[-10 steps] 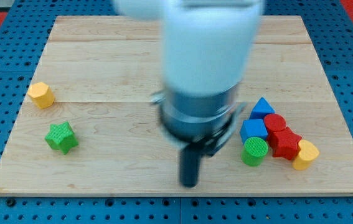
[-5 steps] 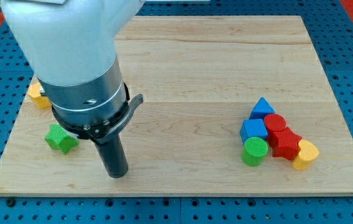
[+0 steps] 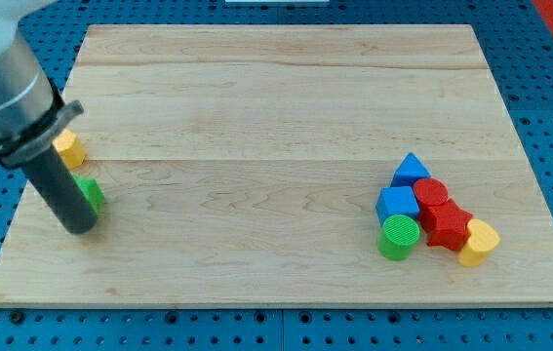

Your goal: Place the green star at top center of the board

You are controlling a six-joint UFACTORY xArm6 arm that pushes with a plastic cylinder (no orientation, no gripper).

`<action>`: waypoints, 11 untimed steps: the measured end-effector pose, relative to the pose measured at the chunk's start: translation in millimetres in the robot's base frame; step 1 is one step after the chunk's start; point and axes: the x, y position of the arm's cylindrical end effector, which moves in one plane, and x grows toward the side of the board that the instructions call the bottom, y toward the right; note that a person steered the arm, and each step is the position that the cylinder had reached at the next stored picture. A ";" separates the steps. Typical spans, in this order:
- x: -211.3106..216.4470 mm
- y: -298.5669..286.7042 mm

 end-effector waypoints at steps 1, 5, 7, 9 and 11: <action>-30.9 -3.9; -60.0 -29.4; -148.8 46.0; -200.8 55.7; -168.6 143.2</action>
